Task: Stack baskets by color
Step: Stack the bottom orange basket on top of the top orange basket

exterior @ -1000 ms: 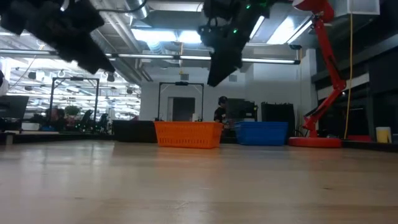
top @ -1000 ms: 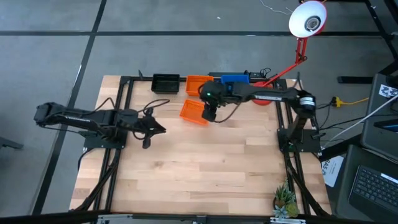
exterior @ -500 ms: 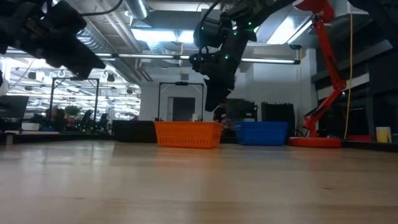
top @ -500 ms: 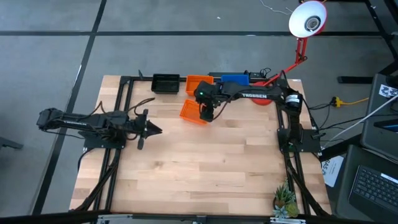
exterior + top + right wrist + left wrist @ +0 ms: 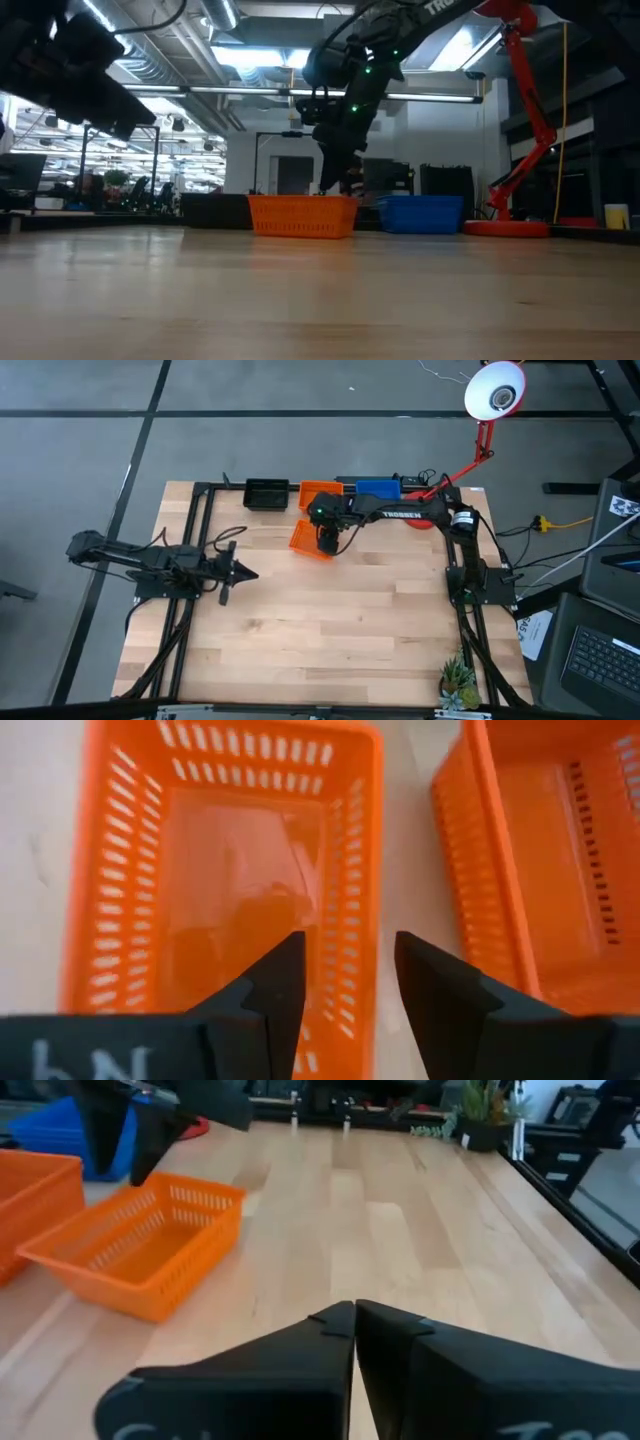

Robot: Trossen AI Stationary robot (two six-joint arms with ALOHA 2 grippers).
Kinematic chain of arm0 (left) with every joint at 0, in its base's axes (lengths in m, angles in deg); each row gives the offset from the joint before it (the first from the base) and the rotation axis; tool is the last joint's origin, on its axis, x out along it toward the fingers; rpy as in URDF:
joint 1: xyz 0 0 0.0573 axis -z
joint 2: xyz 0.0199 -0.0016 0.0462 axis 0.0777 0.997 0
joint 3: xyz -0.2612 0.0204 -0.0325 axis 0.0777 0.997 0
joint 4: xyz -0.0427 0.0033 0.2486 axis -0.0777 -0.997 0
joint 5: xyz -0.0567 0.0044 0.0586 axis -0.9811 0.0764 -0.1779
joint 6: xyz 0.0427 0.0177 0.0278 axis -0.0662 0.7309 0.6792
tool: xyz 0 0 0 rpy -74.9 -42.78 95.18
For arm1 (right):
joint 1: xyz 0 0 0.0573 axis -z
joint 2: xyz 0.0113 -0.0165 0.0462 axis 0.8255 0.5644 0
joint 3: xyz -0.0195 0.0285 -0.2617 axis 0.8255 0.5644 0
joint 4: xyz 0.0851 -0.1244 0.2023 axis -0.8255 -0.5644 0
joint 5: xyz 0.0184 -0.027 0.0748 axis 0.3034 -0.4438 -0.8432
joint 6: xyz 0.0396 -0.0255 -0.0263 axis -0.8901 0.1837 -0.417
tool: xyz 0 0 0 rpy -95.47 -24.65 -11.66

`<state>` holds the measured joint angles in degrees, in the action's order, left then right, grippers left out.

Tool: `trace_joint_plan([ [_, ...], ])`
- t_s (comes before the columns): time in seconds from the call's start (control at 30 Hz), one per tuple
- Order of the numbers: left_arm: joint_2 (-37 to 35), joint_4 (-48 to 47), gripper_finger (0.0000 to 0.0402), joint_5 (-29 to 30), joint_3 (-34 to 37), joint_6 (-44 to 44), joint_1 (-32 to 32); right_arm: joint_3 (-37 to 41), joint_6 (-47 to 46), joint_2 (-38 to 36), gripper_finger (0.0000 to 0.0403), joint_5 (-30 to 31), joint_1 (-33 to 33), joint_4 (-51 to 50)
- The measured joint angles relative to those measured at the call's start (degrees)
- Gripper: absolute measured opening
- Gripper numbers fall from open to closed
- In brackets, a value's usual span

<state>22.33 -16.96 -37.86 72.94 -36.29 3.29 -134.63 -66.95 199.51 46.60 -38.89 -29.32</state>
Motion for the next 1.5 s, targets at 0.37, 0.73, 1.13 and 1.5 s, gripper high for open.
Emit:
trace_joint_plan([
  [0.37,-0.03,11.06,0.0001,0.33,5.32,1.77,0.28,0.04,1.46,2.9,0.0155,-0.27,2.26,-0.98],
  [0.73,-0.02,10.89,0.0005,0.63,5.32,1.68,0.28,0.09,2.53,6.19,0.0057,-5.16,2.88,-3.44],
  [1.13,0.0,10.88,0.0011,0.65,5.32,1.6,0.28,-12.34,18.03,-1.4,0.0002,-0.31,1.98,-12.86],
  [1.5,0.0,10.94,0.0014,0.66,5.32,1.6,0.26,-19.61,28.1,-1.09,0.0001,-4.44,14.51,-1.72],
])
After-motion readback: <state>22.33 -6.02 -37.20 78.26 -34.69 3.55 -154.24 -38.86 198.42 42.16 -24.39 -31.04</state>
